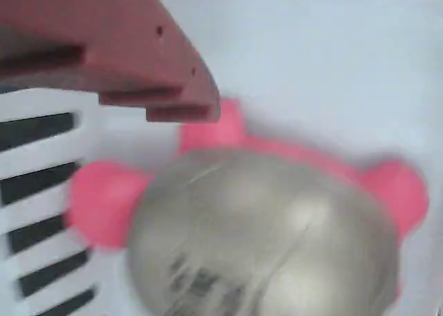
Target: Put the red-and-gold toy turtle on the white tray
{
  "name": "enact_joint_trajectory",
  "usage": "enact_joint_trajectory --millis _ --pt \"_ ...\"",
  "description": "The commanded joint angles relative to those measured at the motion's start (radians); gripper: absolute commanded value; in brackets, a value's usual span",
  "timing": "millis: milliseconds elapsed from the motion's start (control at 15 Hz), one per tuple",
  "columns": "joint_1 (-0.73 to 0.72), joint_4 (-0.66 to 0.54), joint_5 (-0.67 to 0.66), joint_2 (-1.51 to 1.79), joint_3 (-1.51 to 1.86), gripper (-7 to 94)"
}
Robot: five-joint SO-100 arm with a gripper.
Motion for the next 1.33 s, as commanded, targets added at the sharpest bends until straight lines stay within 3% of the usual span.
enact_joint_trajectory --millis 0,333,533,733,1000,1267 --pt "0.021 -0.018 -0.026 0.31 0.046 55" --pt "0.132 -0.345 -0.187 1.039 0.67 0" --pt "0.232 -0.408 -0.196 1.394 1.023 0" --pt "0.285 -0.36 -0.118 1.626 1.304 0" --pt "0.31 -0.212 -0.067 1.945 1.591 0" --pt "0.348 -0.166 -0.049 2.042 1.695 0"
